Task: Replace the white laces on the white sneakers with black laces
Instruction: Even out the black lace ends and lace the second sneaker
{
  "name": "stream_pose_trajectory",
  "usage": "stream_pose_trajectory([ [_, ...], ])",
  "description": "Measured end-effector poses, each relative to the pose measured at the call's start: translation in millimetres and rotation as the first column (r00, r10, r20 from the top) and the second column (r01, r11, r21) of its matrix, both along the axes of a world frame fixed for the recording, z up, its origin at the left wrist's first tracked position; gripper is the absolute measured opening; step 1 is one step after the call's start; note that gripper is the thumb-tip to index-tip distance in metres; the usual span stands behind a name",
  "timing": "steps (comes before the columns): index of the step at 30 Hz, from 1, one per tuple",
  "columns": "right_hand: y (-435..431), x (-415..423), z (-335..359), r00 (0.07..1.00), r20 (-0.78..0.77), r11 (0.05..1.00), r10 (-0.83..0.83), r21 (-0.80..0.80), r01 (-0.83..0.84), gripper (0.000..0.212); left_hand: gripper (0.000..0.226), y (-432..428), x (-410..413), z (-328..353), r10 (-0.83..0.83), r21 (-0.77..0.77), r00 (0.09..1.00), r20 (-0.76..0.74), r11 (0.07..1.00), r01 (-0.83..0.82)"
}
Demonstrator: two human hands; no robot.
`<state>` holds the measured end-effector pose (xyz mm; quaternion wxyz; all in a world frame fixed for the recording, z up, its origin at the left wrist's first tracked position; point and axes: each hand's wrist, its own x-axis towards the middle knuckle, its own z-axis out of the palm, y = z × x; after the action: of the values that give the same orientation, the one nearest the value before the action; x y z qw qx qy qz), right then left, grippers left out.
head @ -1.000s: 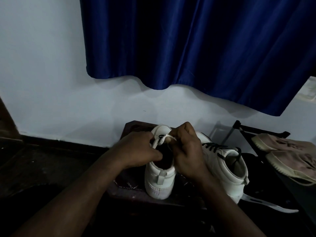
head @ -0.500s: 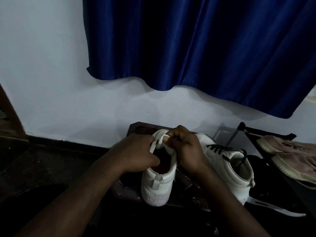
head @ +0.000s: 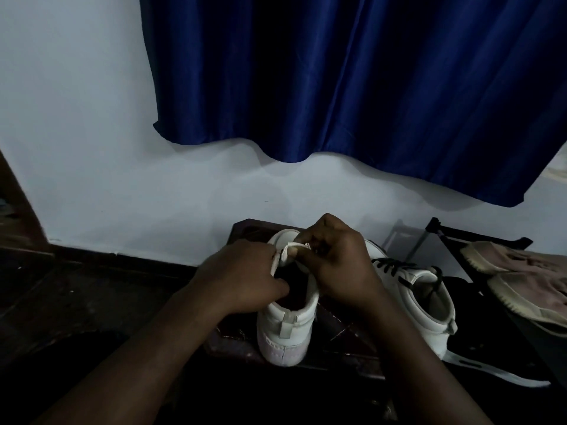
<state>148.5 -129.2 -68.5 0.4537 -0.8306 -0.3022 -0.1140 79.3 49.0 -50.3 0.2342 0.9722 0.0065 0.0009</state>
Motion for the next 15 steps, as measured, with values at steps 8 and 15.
stream_pose_trajectory([
  [8, -13.0, -2.8, 15.0, 0.885, -0.411, 0.793, 0.22, 0.604, 0.083, 0.018, 0.011, 28.9, 10.0, 13.0, 0.034, -0.819, 0.999, -0.012, 0.572, -0.029],
  [15, -17.1, -2.4, 20.3, 0.893, -0.395, 0.687, 0.213, 0.711, 0.151, 0.018, 0.042, 29.7, 14.0, 9.8, 0.026, -0.995, 0.994, 0.104, 0.011, 0.103],
])
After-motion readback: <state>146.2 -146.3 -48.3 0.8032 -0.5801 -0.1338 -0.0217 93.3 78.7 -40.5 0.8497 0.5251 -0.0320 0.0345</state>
